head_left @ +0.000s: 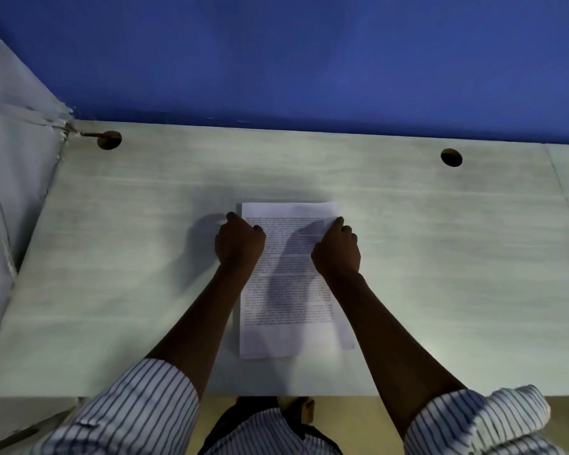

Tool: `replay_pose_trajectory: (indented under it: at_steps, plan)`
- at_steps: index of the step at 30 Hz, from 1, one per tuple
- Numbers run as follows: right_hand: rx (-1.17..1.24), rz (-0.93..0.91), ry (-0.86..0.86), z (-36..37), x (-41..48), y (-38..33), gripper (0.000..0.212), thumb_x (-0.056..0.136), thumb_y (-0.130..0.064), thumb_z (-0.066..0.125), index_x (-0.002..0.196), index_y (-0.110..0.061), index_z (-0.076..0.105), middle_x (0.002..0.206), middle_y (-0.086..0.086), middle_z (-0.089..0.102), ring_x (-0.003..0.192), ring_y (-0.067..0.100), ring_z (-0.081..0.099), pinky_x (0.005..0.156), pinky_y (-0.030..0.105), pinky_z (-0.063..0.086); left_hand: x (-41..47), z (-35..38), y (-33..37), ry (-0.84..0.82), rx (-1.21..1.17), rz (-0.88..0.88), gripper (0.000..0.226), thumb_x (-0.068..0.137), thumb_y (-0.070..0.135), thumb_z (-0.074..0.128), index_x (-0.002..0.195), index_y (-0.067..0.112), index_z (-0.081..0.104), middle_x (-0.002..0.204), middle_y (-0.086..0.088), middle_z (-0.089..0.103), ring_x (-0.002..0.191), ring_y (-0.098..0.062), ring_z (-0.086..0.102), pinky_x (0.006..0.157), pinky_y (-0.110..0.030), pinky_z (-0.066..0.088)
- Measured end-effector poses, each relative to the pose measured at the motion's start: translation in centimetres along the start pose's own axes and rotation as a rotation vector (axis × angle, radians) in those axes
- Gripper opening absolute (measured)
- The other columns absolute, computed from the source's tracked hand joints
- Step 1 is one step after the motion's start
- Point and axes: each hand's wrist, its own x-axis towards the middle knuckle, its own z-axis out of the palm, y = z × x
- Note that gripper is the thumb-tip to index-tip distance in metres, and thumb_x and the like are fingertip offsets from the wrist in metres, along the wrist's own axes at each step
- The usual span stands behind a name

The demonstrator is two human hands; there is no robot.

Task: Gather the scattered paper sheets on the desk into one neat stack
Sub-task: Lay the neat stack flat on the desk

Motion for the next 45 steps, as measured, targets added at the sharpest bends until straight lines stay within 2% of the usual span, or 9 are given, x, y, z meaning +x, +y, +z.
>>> replay_pose_trajectory:
  at_steps: [5,8,14,26,33,35,38,41,45]
  plan:
    - [-0.162,-0.077,-0.148,-2.3,3.3,-1.7,0.106,0.082,-0.016,0.071,0.158,-0.025,-0.002,0.145,0.016,0.035,0.125,0.037,0.047,0.094,0.048,0.046,2.7,0.3,0.8,-0.029,0.250,0.236,0.080,0.096,0.038,0.058,0.159,0.020,0.011,0.142,-0.019,0.050,0.119,-0.037,0.059,0.093,-0.046,0.051]
    - [-0.250,-0.092,-0.279,-3.5,5.2,-2.4,0.114,0.077,-0.017,0.079,0.157,-0.033,-0.001,0.147,0.017,0.032,0.124,0.038,0.052,0.093,0.045,0.047,4.3,0.4,1.7,-0.129,0.370,0.291,0.071,0.096,0.046,0.057,0.156,0.025,0.025,0.148,-0.019,0.041,0.125,-0.038,0.053,0.096,-0.045,0.048]
    - [-0.296,-0.094,-0.339,-4.2,6.5,-2.6,0.088,0.072,-0.015,0.081,0.145,-0.021,0.032,0.134,0.016,0.035,0.109,0.039,0.061,0.084,0.040,0.048,5.6,1.0,2.0,-0.116,0.429,0.317,0.052,0.091,0.045,0.066,0.129,0.012,0.057,0.128,-0.016,0.055,0.112,-0.034,0.061,0.088,-0.040,0.053]
    - [-0.231,-0.080,-0.352,-3.8,5.7,-2.2,0.089,0.065,-0.008,0.086,0.138,-0.014,0.035,0.128,0.019,0.037,0.103,0.042,0.062,0.078,0.039,0.048,5.7,2.1,1.0,-0.053,0.440,0.391,0.043,0.092,0.041,0.066,0.123,0.011,0.062,0.127,-0.017,0.055,0.109,-0.033,0.061,0.086,-0.039,0.054]
    - [-0.189,-0.099,-0.292,-3.0,4.1,-0.9,0.104,0.075,-0.025,0.083,0.154,-0.020,0.015,0.144,0.022,0.028,0.127,0.044,0.044,0.097,0.049,0.046,4.9,2.5,0.8,-0.004,0.513,0.409,0.044,0.096,0.040,0.056,0.127,0.008,0.057,0.134,-0.019,0.050,0.125,-0.037,0.047,0.098,-0.048,0.046]
    - [-0.248,-0.179,-0.157,-2.2,1.4,0.4,0.105,0.080,-0.046,0.076,0.157,-0.019,0.009,0.157,0.022,0.019,0.141,0.043,0.027,0.108,0.056,0.037,4.8,2.6,1.6,-0.005,0.563,0.443,0.047,0.097,0.041,0.054,0.131,0.008,0.054,0.139,-0.018,0.048,0.131,-0.038,0.043,0.108,-0.053,0.037]
    - [-0.156,-0.507,0.009,0.5,-5.1,3.3,0.087,0.082,-0.062,0.063,0.149,-0.012,0.038,0.156,0.021,0.034,0.143,0.039,0.033,0.111,0.060,0.033,4.8,3.0,3.2,-0.055,0.585,0.571,0.050,0.098,0.043,0.049,0.134,0.008,0.053,0.140,-0.018,0.048,0.131,-0.038,0.042,0.113,-0.054,0.030]
    - [-0.183,-0.771,-0.056,4.1,-11.6,6.6,0.078,0.077,-0.065,0.067,0.138,-0.016,0.055,0.151,0.016,0.044,0.141,0.035,0.039,0.112,0.062,0.032,4.6,3.6,4.3,-0.098,0.583,0.665,0.050,0.098,0.043,0.049,0.131,0.007,0.056,0.136,-0.019,0.051,0.126,-0.038,0.047,0.108,-0.051,0.036]
    - [-0.310,-0.867,-0.099,6.0,-14.5,8.6,0.078,0.071,-0.052,0.078,0.137,-0.016,0.056,0.149,0.016,0.047,0.141,0.036,0.039,0.115,0.059,0.030,4.3,4.2,5.1,-0.099,0.564,0.725,0.044,0.098,0.038,0.051,0.125,0.005,0.060,0.130,-0.019,0.054,0.121,-0.037,0.051,0.098,-0.047,0.044]
